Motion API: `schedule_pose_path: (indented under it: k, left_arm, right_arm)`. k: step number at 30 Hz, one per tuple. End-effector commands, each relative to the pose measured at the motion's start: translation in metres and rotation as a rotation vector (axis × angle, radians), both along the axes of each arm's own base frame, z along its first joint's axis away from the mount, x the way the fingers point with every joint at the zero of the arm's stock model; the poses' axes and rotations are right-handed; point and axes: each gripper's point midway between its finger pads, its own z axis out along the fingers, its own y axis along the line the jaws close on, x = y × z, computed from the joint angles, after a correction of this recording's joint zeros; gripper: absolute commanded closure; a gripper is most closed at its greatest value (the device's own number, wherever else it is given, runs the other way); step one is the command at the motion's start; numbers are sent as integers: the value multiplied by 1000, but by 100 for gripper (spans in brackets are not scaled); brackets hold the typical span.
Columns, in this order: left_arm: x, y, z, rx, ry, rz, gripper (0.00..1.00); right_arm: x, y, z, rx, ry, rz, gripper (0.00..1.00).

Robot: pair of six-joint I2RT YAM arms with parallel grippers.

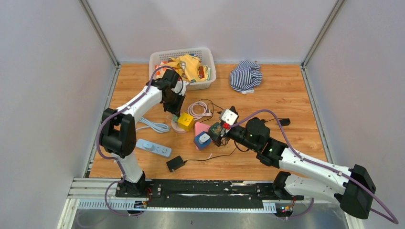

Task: Insert the plug
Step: Insert the plug into the socket.

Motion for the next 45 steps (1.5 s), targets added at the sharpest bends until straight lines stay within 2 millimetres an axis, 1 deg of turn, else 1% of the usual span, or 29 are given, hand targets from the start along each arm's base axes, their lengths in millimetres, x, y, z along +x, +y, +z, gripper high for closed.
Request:
schedule_pose_path:
  k: [1, 4, 7, 20, 23, 30, 35, 40, 45]
  left_arm:
    - [-3, 0, -12, 34, 33, -4, 100]
    - [-1, 5, -12, 58, 21, 4, 100]
    - [-1, 4, -12, 54, 24, 5, 100]
    - [-24, 8, -36, 103, 93, 19, 100]
    - [-30, 14, -43, 129, 108, 14, 100]
    - [-35, 21, -47, 143, 118, -10, 100]
    - [-43, 30, -58, 169, 151, -27, 100]
    - [-44, 40, -54, 162, 145, -5, 100]
    - [-52, 39, -66, 164, 190, -15, 100]
  right_arm:
    - [-4, -2, 10, 25, -16, 6, 0]
    - [-4, -5, 11, 30, -20, 1, 0]
    - [-6, -6, 10, 29, -19, 2, 0]
    - [-5, -8, 11, 37, -25, -5, 0]
    - [-6, -11, 12, 37, -29, -10, 0]
    - [-8, -18, 17, 50, -40, -24, 0]
    - [-10, -23, 20, 55, -48, -30, 0]
    - [-11, -29, 22, 59, -60, -41, 0]
    - [-11, -31, 25, 68, -68, -46, 0]
